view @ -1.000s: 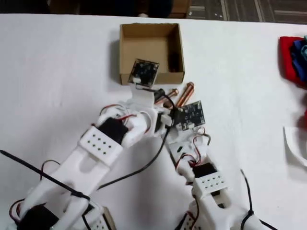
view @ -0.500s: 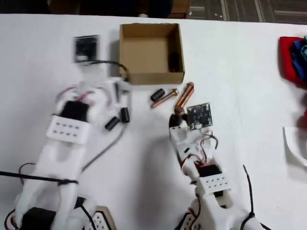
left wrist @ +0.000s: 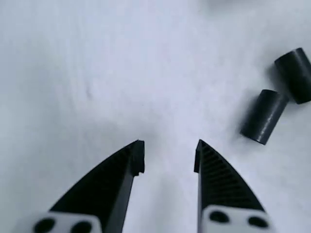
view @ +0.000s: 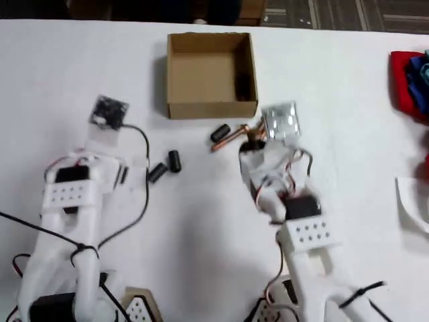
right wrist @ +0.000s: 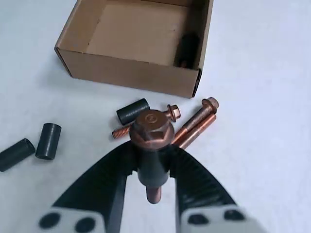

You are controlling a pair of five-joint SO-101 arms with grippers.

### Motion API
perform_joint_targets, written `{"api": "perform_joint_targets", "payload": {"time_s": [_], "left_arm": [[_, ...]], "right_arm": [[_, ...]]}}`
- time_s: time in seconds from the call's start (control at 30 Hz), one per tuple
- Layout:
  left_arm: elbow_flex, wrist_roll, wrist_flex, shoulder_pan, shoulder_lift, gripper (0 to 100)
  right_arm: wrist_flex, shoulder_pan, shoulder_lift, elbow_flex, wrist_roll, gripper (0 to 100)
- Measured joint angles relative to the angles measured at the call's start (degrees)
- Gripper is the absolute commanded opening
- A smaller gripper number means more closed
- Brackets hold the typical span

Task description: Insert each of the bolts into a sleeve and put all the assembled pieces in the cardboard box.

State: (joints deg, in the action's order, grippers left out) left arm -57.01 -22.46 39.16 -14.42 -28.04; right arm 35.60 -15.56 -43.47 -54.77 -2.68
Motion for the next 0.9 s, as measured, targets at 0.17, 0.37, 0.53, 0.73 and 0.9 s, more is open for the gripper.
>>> {"api": "perform_joint_targets", "payload": {"time_s": [0.17, 0.37, 0.53, 0.73, 0.9], "left_arm": [[-11.1, -0.2, -16.0, -0.1, 0.0, 18], [-12.8, -0.2, -19.5, 0.0, -0.1, 18], [-12.8, -0.2, -19.5, 0.3, 0.0, 18], [-12.8, -0.3, -19.5, 0.2, 0.0, 18], [-12.8, 1.0, -19.5, 0.3, 0.0, 8]], "right_arm": [[13.5, 1.4, 17.8, 24.6, -0.1, 1.9], [24.4, 1.4, 49.6, 58.5, -0.1, 1.9], [33.3, 2.5, 75.5, 92.4, -0.1, 1.9], [38.8, 3.2, 99.6, 131.5, -0.1, 1.9], [38.0, 3.2, 108.0, 141.8, -0.1, 1.9]]}}
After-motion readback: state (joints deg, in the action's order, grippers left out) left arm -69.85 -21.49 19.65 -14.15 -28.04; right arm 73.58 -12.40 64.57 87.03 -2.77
